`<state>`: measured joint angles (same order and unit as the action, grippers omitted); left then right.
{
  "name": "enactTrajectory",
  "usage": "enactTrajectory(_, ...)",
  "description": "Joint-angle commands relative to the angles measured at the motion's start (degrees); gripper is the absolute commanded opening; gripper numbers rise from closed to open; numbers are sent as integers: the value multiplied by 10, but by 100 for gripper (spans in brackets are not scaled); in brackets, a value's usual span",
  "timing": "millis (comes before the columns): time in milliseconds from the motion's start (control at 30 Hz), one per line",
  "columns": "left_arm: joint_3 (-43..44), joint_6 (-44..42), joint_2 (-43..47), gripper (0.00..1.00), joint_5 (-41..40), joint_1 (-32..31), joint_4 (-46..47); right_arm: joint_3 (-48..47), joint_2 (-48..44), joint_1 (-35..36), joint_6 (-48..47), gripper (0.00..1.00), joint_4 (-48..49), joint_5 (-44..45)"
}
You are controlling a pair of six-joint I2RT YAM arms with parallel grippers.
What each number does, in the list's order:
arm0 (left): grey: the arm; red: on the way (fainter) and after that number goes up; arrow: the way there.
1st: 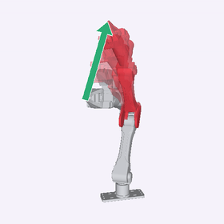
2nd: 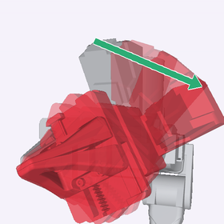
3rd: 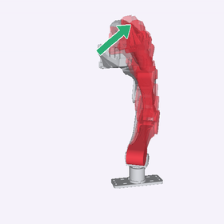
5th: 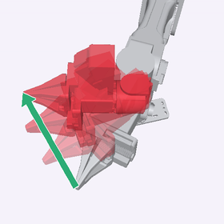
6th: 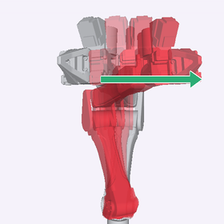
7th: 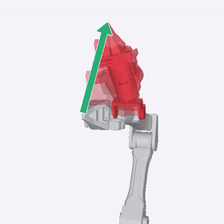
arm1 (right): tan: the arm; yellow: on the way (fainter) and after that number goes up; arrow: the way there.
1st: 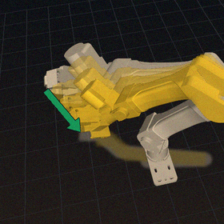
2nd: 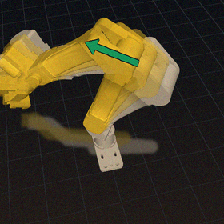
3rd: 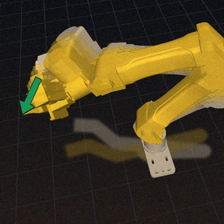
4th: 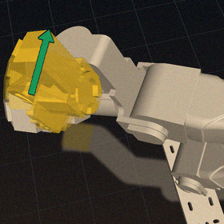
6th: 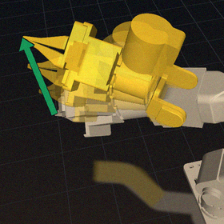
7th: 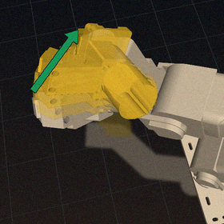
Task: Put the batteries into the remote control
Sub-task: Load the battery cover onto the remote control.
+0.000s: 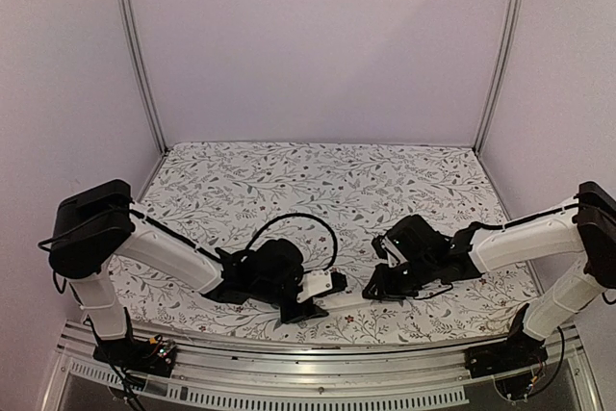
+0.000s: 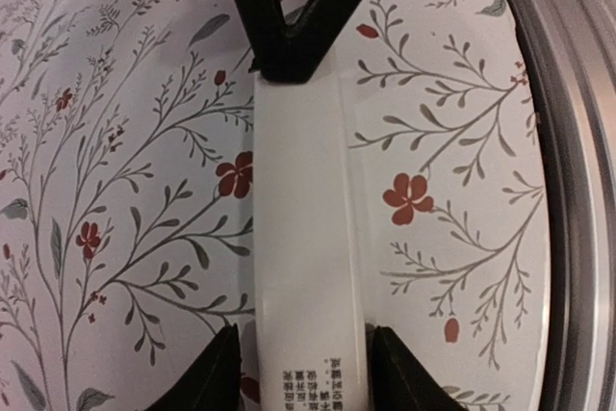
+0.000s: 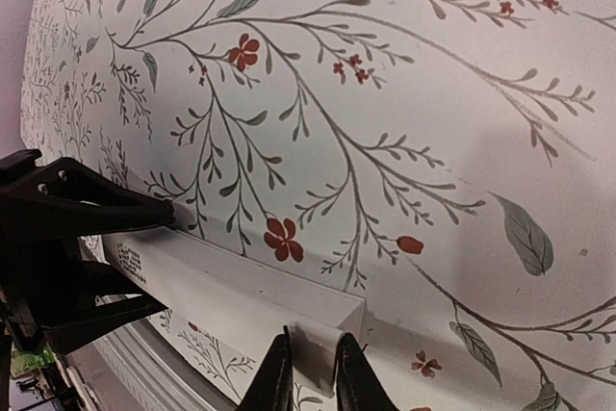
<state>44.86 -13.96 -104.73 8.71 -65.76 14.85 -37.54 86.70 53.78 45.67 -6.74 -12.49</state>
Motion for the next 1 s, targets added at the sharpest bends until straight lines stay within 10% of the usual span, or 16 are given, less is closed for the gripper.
enactTrajectory(0,-21,-6,12,47,7,-3,19,4,20,9,0,15,-35,22)
enactTrajectory(967,-39,3,-9,35,14,-2,27,-96,-36,1,-41,48,-152,85)
